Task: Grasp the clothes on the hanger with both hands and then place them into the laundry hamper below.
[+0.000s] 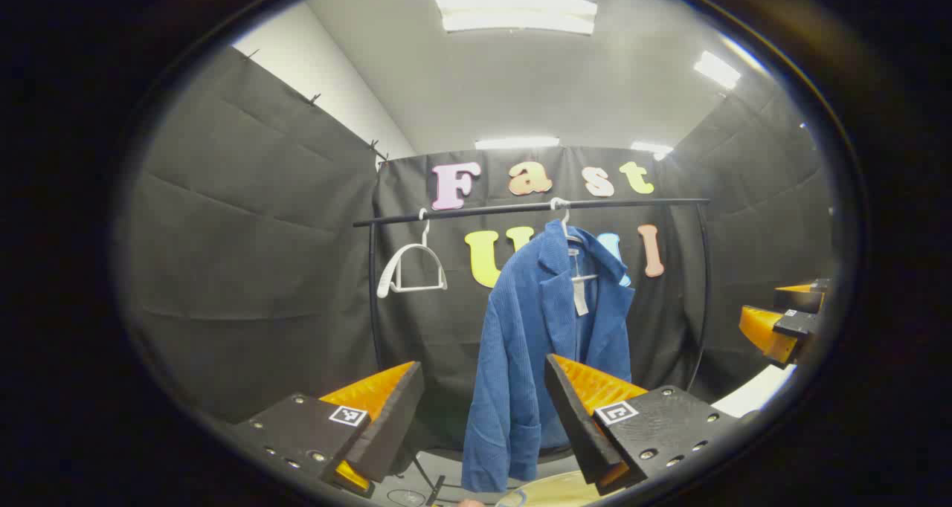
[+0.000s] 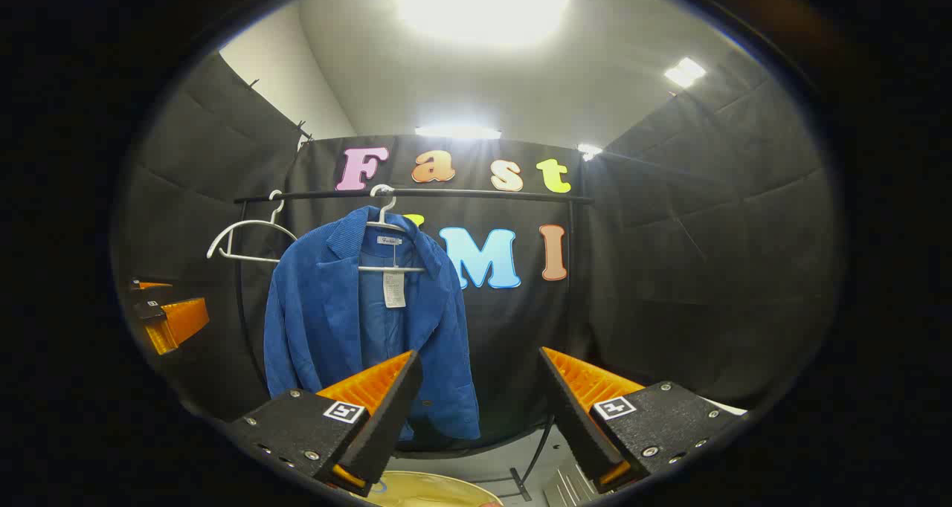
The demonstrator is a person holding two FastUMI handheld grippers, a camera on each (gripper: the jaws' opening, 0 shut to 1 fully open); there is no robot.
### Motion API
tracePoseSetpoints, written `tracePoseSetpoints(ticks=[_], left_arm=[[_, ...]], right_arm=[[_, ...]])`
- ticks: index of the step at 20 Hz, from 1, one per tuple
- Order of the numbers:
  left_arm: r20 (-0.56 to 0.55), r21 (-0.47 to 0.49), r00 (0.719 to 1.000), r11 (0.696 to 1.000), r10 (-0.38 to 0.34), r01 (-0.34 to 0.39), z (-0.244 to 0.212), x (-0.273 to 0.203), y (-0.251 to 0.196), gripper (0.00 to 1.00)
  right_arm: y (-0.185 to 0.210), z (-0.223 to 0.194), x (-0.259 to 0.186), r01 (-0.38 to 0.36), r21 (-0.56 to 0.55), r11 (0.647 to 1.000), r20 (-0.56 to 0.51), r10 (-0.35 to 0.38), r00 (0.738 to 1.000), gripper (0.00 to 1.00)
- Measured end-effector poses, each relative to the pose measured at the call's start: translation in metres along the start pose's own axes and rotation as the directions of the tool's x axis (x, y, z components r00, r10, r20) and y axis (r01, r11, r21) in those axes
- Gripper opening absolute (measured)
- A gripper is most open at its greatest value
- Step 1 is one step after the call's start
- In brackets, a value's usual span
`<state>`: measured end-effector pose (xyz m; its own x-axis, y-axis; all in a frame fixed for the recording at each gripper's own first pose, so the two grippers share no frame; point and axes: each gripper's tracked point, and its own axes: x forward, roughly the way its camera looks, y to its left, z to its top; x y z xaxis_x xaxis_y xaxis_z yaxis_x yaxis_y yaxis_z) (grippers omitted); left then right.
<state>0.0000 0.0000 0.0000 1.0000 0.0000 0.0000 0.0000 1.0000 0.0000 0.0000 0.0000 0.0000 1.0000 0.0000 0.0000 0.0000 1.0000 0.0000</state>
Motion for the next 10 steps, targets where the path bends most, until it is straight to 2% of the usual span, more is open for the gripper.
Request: tracePoseSetpoints(ticks=[10], left_arm=[[0.004, -0.008, 1.0, 1.0, -0.005, 0.005, 0.0008, -0.0083, 0.0027, 0.94]], right_arm=[[0.0028, -0.0005, -0.0077, 0.002, -0.001, 1.0, 0.0, -0.002, 1.0, 0.95]])
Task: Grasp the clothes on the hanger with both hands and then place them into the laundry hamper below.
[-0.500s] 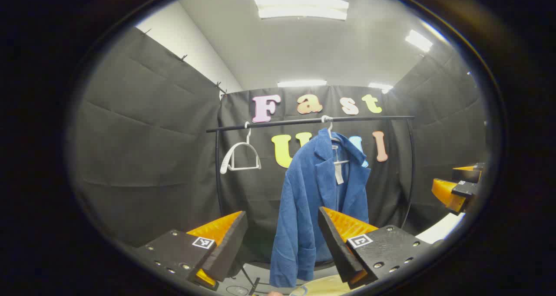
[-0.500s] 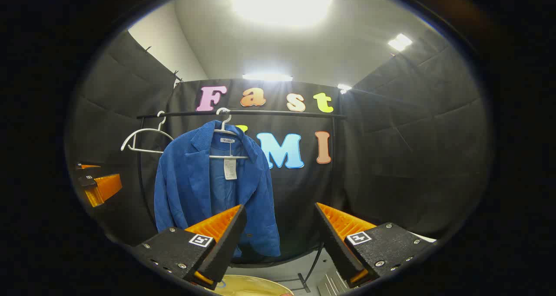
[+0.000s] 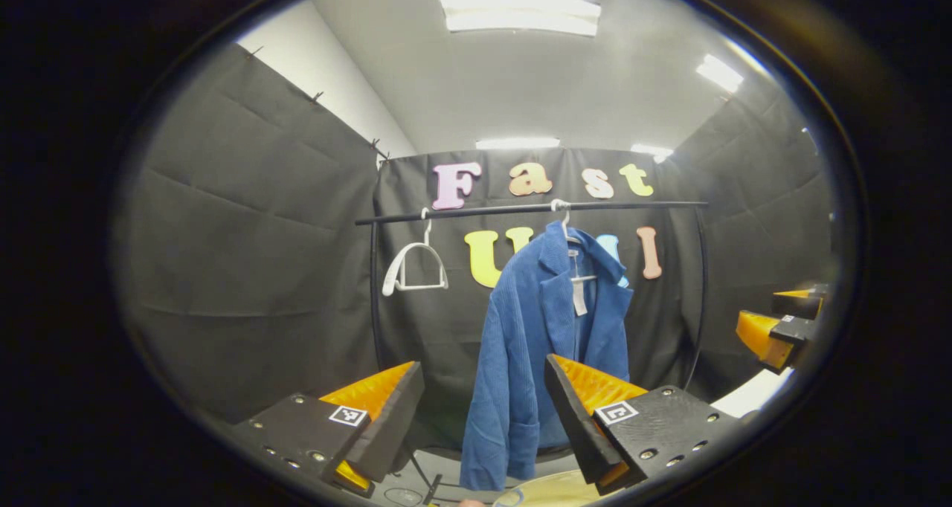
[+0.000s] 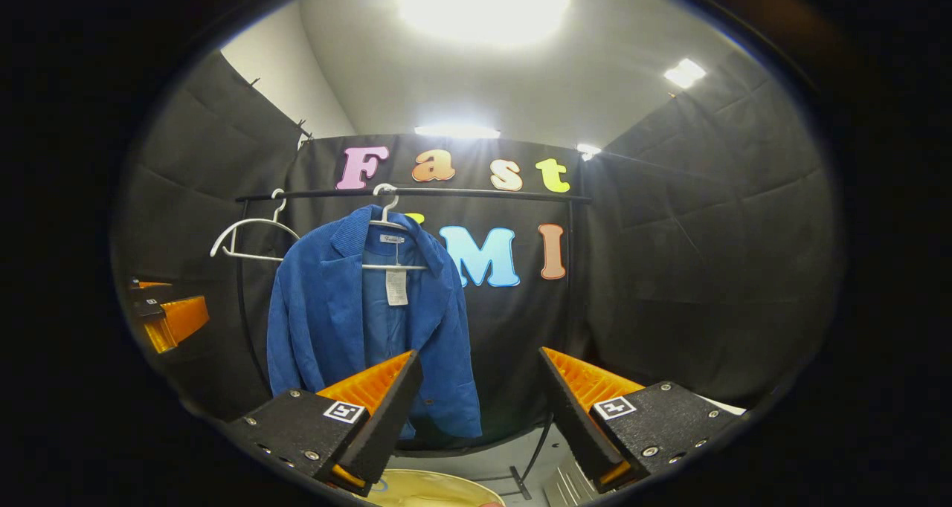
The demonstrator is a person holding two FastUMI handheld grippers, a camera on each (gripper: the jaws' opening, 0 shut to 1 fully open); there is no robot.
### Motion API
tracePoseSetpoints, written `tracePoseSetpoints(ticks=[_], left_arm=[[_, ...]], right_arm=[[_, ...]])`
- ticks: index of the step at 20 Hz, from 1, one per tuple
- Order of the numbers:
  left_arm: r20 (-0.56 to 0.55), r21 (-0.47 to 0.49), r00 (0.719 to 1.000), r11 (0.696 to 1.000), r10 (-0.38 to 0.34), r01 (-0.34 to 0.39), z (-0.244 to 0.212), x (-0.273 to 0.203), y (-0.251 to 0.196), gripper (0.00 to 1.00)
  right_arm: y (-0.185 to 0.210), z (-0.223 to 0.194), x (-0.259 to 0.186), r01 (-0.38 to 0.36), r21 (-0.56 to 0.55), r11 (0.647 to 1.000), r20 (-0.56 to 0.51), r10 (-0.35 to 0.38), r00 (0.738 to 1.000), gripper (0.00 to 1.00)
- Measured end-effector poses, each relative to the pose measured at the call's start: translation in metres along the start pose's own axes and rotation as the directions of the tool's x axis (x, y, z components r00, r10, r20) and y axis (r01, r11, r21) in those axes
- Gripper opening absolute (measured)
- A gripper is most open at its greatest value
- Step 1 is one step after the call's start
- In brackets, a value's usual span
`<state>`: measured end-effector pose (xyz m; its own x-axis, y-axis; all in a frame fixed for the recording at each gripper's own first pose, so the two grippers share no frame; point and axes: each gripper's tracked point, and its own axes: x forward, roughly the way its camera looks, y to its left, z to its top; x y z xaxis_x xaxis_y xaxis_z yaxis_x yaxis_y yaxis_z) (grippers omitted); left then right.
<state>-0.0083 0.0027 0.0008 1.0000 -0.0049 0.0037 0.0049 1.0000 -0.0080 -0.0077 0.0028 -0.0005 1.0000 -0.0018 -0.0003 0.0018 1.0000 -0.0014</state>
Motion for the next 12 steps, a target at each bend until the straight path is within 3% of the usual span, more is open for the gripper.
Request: tracePoseSetpoints(ticks=[12], left_arm=[[0.024, -0.012, 1.0, 1.0, -0.016, 0.016, 0.011, -0.006, -0.012, 0.95]], right_arm=[[-0.009, 0.014, -0.005, 0.014, 0.04, 0.999, 0.018, -0.014, 1.0, 0.95]])
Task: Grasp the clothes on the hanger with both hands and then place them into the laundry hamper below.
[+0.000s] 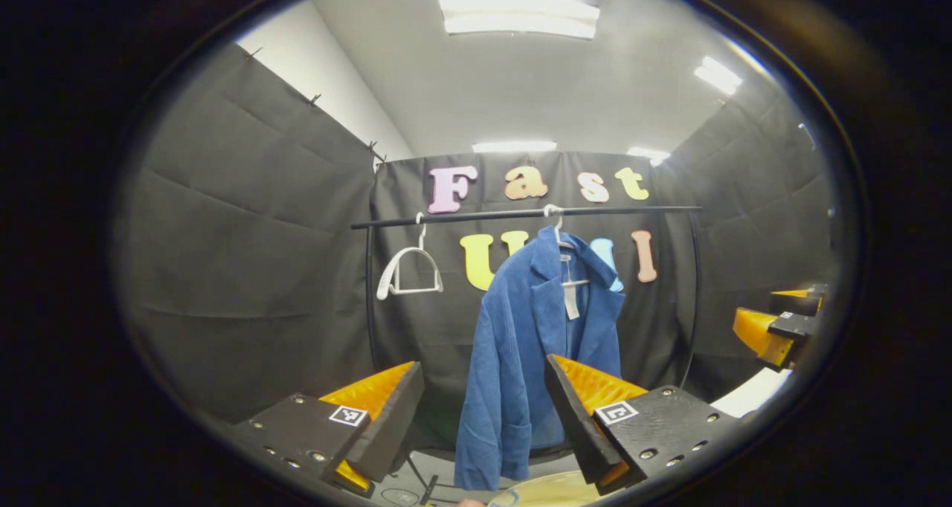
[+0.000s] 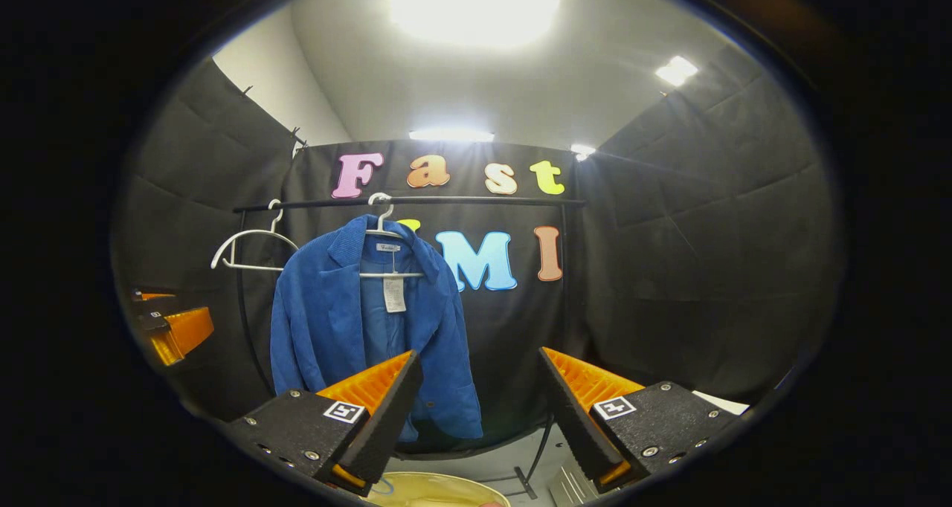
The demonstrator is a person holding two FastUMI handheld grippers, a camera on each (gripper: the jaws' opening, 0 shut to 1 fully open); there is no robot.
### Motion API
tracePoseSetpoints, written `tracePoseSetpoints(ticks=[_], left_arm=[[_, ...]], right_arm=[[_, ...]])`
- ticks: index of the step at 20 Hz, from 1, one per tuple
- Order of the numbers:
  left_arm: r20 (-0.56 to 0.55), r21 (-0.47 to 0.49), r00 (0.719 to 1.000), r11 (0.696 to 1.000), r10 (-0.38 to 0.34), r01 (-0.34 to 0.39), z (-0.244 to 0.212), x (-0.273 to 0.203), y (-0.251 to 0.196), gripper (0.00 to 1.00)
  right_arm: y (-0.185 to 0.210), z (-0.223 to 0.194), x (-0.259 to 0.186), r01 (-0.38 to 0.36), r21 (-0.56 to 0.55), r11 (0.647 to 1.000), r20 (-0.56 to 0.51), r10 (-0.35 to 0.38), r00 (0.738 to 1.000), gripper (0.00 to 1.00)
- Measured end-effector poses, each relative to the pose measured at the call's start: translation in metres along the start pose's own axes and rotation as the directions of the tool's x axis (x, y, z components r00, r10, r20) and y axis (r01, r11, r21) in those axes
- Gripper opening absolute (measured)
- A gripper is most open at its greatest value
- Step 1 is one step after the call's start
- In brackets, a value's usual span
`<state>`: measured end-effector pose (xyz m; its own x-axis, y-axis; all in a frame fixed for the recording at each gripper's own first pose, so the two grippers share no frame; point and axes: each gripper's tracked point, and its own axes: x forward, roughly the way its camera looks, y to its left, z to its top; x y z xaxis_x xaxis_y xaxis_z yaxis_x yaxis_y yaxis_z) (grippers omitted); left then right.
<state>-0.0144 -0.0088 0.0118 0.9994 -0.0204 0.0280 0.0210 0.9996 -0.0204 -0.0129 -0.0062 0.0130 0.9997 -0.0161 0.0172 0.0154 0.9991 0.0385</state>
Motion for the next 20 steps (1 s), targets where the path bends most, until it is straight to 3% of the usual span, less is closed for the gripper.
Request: tracePoseSetpoints(ticks=[2, 16, 17, 20], left_arm=[[0.009, 0.001, 1.0, 1.0, 0.005, -0.005, 0.006, 0.002, -0.004, 1.0], [0.051, 0.017, 0.997, 0.999, 0.05, -0.051, 0.05, 0.073, -0.06, 1.0], [0.05, 0.016, 0.998, 0.999, 0.049, -0.05, 0.052, 0.08, -0.068, 0.94], [0.047, 0.019, 0.997, 0.998, 0.053, -0.054, 0.052, 0.099, -0.086, 0.94]], right_arm=[[0.0, 0.005, 0.004, -0.011, 0.018, 1.0, 0.003, 0.011, 1.0, 0.96], [-0.005, 0.045, 0.11, -0.14, 0.028, 0.99, 0.069, 0.138, 0.988, 0.96], [-0.004, 0.047, 0.118, -0.15, 0.027, 0.988, 0.073, 0.148, 0.986, 0.96], [0.001, 0.05, 0.144, -0.19, 0.029, 0.981, 0.076, 0.187, 0.979, 0.96]])
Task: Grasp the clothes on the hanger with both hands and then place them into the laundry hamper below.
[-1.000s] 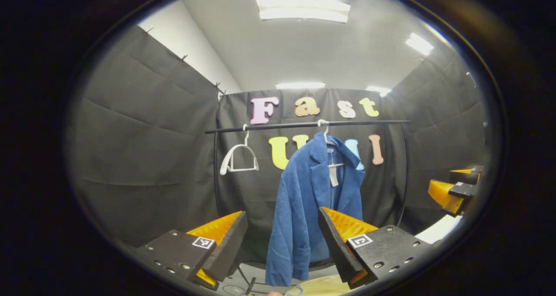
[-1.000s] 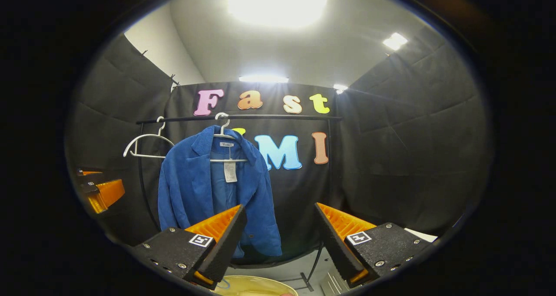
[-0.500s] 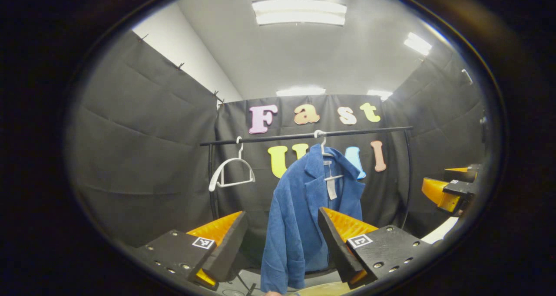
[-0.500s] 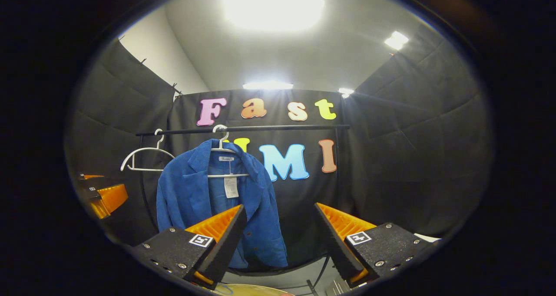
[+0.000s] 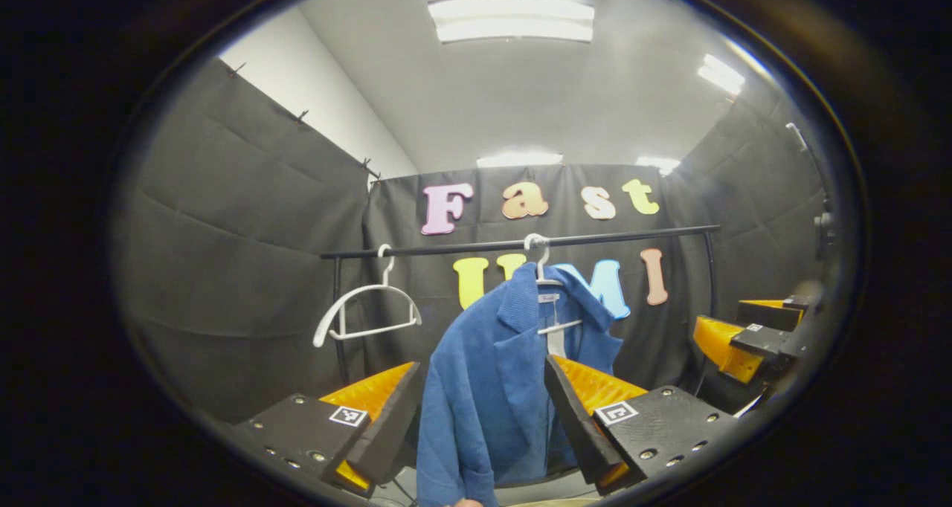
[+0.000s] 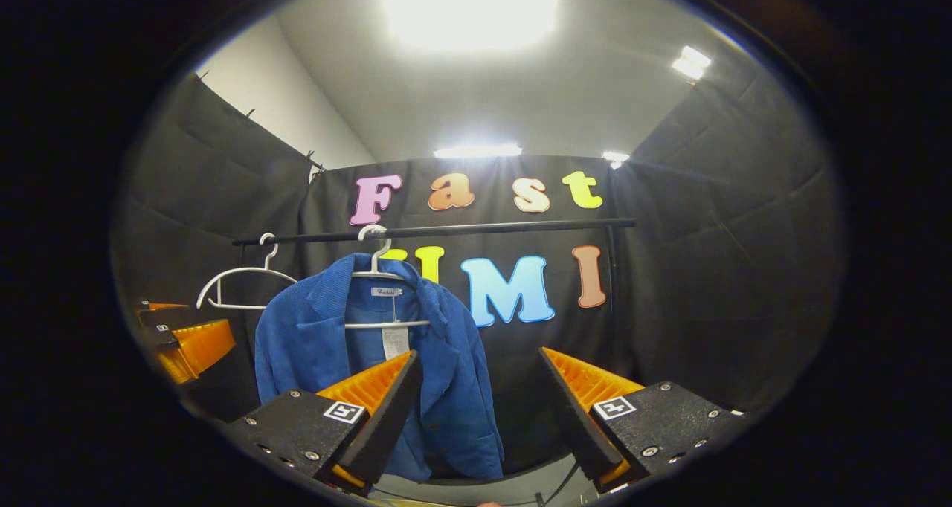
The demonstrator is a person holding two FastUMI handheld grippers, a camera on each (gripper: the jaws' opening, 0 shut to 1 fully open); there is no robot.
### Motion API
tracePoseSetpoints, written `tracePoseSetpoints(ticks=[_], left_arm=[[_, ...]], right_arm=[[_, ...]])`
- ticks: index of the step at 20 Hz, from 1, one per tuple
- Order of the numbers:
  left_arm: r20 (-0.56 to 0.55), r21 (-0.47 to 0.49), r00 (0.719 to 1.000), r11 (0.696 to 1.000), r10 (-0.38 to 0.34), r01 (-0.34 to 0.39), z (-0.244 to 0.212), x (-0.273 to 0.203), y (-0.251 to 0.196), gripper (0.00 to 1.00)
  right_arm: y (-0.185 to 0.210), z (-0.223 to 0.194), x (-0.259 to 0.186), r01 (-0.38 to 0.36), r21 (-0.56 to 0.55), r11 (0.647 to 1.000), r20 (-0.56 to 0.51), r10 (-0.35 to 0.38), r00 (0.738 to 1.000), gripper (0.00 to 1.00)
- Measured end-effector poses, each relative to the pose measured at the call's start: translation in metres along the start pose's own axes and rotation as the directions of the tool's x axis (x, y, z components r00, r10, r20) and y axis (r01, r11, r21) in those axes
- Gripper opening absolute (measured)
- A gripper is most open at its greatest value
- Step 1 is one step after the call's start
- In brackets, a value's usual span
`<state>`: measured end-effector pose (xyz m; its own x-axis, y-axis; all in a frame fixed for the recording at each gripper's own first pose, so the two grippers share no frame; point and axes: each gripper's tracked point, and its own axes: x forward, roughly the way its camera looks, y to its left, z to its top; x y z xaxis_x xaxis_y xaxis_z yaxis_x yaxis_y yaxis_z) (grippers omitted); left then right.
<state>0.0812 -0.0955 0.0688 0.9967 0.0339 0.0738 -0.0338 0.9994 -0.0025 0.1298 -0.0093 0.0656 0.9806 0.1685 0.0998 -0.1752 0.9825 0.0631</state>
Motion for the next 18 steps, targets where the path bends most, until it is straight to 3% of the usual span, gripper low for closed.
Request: tracePoseSetpoints(ticks=[2, 4, 5, 9, 10, 14, 15, 18], left_arm=[[-0.006, 0.007, 1.0, 1.0, 0.009, -0.009, -0.002, 0.011, -0.01, 1.0], [-0.011, 0.005, 1.0, 1.0, 0.02, -0.02, -0.005, 0.023, -0.019, 1.0], [-0.014, 0.005, 1.0, 1.0, 0.025, -0.025, -0.006, 0.028, -0.022, 0.95], [-0.034, 0.008, 0.998, 0.999, 0.05, -0.05, -0.017, 0.052, -0.035, 1.0], [-0.037, 0.009, 0.998, 0.998, 0.058, -0.057, -0.02, 0.058, -0.037, 0.95], [-0.053, 0.012, 0.995, 0.996, 0.085, -0.085, -0.032, 0.08, -0.05, 0.94], [-0.054, 0.011, 0.994, 0.996, 0.091, -0.09, -0.035, 0.085, -0.053, 0.99], [-0.041, 0.004, 0.992, 0.993, 0.119, -0.119, -0.04, 0.099, -0.057, 1.0]], right_arm=[[0.001, -0.001, 0.016, -0.028, 0.007, 1.0, -0.002, 0.028, 1.0, 0.95], [0.001, -0.002, 0.032, -0.053, 0.007, 0.999, 0.003, 0.053, 0.999, 0.96], [0.001, -0.003, 0.041, -0.065, 0.008, 0.998, 0.004, 0.065, 0.998, 0.96], [0.0, -0.015, 0.071, -0.11, 0.019, 0.994, -0.011, 0.11, 0.994, 0.96], [0.0, -0.018, 0.079, -0.12, 0.025, 0.992, -0.016, 0.121, 0.993, 0.96], [0.001, -0.032, 0.109, -0.17, 0.039, 0.985, -0.032, 0.171, 0.985, 0.96], [0.002, -0.035, 0.116, -0.185, 0.043, 0.982, -0.034, 0.186, 0.982, 0.96], [0.008, -0.045, 0.136, -0.231, 0.052, 0.972, -0.039, 0.233, 0.972, 0.96]])
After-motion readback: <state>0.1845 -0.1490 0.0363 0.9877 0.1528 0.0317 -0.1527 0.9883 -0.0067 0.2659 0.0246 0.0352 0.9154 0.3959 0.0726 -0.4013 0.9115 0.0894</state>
